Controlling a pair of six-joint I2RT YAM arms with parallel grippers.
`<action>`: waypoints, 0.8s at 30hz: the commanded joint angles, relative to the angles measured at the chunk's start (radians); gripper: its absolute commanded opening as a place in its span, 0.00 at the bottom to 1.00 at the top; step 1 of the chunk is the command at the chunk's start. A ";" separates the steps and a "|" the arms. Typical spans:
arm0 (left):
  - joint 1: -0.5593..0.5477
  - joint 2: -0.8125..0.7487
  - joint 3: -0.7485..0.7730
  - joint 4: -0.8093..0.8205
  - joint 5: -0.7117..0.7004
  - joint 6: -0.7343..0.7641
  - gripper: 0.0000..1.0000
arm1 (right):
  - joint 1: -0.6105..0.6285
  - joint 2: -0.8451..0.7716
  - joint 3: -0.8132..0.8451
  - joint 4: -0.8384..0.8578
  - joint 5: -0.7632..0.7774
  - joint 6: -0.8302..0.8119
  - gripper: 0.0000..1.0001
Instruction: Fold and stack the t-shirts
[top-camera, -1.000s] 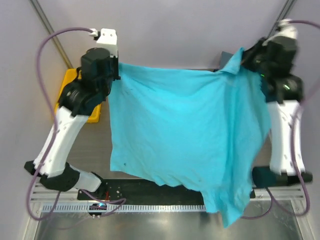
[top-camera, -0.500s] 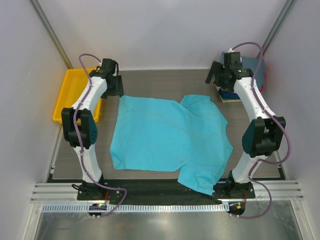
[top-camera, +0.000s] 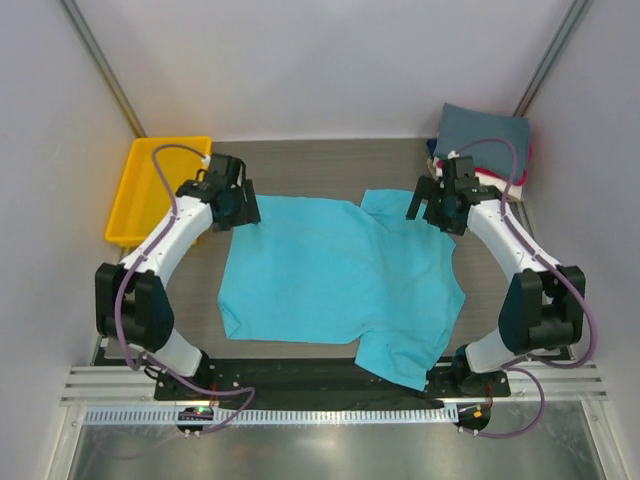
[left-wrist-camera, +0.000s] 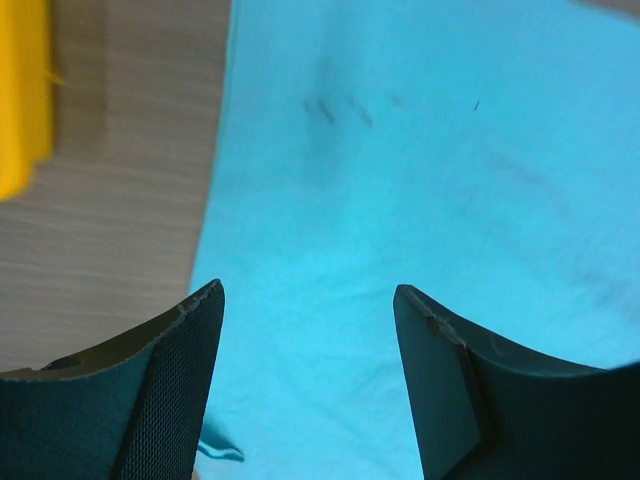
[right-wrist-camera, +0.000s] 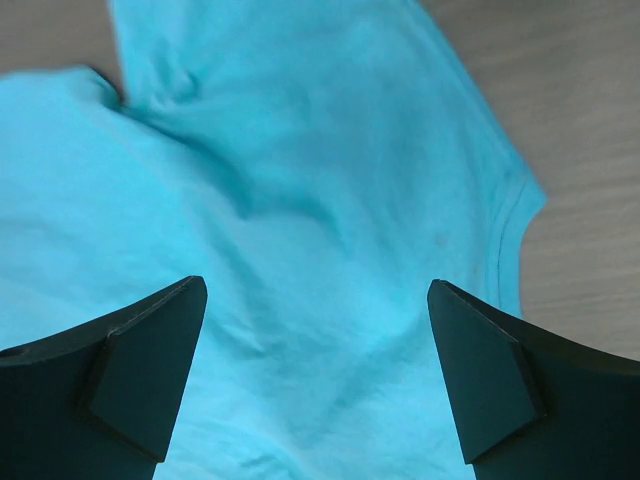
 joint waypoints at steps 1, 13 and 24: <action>-0.026 0.054 -0.084 0.127 0.076 -0.098 0.69 | 0.007 0.036 -0.053 0.065 -0.049 0.019 0.99; -0.020 0.451 0.077 0.128 -0.018 -0.144 0.66 | 0.066 0.483 0.208 0.105 0.048 0.008 0.98; 0.109 0.636 0.250 0.074 -0.047 -0.182 0.61 | 0.066 0.970 0.773 -0.042 0.062 -0.004 0.98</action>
